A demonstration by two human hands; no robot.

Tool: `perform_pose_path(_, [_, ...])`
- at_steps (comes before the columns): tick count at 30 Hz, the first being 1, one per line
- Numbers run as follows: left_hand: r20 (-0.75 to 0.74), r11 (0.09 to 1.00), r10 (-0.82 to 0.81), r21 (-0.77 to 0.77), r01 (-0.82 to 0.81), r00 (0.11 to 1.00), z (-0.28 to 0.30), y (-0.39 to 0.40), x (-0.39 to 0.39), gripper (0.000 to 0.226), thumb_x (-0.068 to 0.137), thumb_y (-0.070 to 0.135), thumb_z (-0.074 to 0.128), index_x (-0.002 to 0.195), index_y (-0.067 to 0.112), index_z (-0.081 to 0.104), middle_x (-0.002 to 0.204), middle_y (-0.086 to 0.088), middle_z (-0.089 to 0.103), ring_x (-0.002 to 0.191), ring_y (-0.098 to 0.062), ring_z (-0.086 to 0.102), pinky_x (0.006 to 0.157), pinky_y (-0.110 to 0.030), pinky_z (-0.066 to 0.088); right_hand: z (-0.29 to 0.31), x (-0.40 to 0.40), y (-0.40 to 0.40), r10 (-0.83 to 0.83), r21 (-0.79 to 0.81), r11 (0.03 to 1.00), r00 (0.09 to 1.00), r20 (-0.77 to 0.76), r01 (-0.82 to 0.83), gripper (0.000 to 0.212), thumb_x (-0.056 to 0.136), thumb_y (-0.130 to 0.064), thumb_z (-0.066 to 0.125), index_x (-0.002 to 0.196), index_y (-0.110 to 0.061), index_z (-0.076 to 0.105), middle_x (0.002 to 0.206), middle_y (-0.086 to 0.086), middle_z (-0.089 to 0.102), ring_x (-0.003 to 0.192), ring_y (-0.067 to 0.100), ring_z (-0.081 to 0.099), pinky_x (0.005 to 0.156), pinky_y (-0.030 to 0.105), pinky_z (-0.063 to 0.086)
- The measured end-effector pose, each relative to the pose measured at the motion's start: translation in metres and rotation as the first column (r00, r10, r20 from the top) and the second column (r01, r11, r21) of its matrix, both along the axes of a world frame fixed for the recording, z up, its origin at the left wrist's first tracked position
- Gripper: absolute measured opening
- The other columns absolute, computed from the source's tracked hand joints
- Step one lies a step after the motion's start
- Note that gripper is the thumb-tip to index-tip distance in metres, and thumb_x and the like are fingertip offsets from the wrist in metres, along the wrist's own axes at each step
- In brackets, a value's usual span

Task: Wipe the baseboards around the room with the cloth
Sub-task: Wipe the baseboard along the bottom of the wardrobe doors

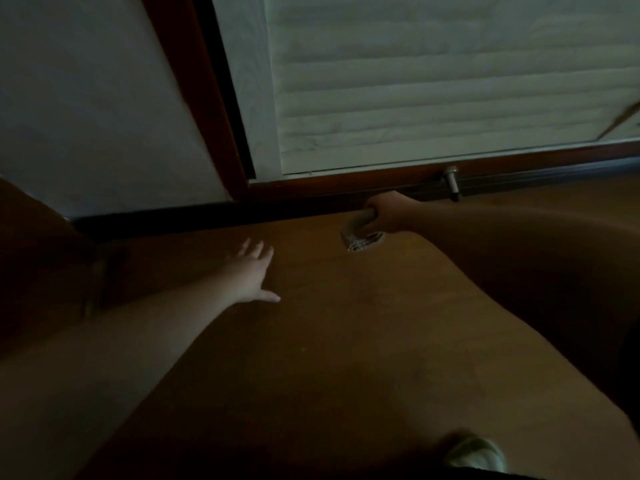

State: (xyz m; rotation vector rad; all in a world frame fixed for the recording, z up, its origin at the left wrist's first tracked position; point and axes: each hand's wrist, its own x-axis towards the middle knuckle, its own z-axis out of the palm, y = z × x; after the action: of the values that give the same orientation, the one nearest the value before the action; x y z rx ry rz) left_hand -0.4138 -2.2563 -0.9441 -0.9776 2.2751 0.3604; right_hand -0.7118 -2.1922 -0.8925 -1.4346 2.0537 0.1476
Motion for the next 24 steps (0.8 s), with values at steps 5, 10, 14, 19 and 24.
perform_pose_path(5, [-0.018, 0.998, 0.06, 0.013, -0.059, 0.998, 0.0, -0.006, 0.006, 0.117, 0.078, 0.07, 0.063, 0.157, 0.025, -0.01, 0.164, -0.003, -0.015, 0.151, -0.03, -0.014, 0.121, -0.054, 0.007, -0.007, -0.021, 0.001, -0.043, 0.075, 0.996, 0.996, 0.074, 0.038, 0.039, 0.084, -0.041, 0.074, 0.109, -0.015, 0.059, 0.097, 0.005, 0.065, 0.077, 0.018, 0.068, 0.061, 0.028, 0.055])
perform_pose_path(10, [-0.116, 0.984, 0.17, -0.032, -0.174, 0.979, -0.026, 0.024, 0.007, 0.121, 0.074, 0.074, 0.063, 0.156, 0.027, -0.013, 0.163, 0.0, -0.02, 0.15, -0.029, -0.015, 0.119, -0.054, 0.006, -0.06, 0.005, 0.0, 0.124, -0.076, 0.99, 0.986, 0.116, -0.115, 0.04, 0.084, -0.043, 0.074, 0.115, -0.02, 0.063, 0.104, 0.002, 0.065, 0.088, 0.018, 0.065, 0.069, 0.027, 0.048])
perform_pose_path(14, [-0.075, 0.989, 0.128, -0.072, -0.133, 0.989, -0.031, 0.036, 0.013, 0.121, 0.076, 0.074, 0.061, 0.156, 0.023, -0.013, 0.163, -0.002, -0.021, 0.15, -0.028, -0.016, 0.12, -0.053, 0.006, -0.078, 0.027, 0.018, 0.049, -0.193, 0.981, 0.979, 0.199, -0.01, 0.041, 0.085, -0.04, 0.074, 0.117, -0.02, 0.06, 0.103, -0.001, 0.063, 0.085, 0.013, 0.06, 0.065, 0.022, 0.046])
perform_pose_path(19, [-0.091, 0.988, 0.138, -0.063, -0.144, 0.986, -0.038, 0.047, -0.02, 0.121, 0.076, 0.076, 0.059, 0.156, 0.021, -0.013, 0.164, -0.005, -0.019, 0.15, -0.029, -0.015, 0.122, -0.055, 0.007, -0.089, 0.018, 0.054, -0.273, -0.361, 0.863, 0.928, 0.254, 0.353, 0.052, 0.085, -0.037, 0.073, 0.129, -0.02, 0.052, 0.119, 0.001, 0.057, 0.104, 0.014, 0.055, 0.085, 0.029, 0.048])
perform_pose_path(24, [-0.192, 0.996, 0.059, -0.055, -0.071, 0.98, -0.053, 0.059, -0.058, 0.118, 0.077, 0.074, 0.06, 0.157, 0.025, -0.012, 0.164, -0.001, -0.018, 0.151, -0.024, -0.013, 0.122, -0.055, 0.007, -0.105, 0.003, 0.05, -0.359, -0.42, 0.767, 0.867, 0.345, 0.485, 0.055, 0.084, -0.032, 0.074, 0.133, -0.019, 0.052, 0.124, 0.002, 0.058, 0.112, 0.018, 0.056, 0.087, 0.027, 0.045])
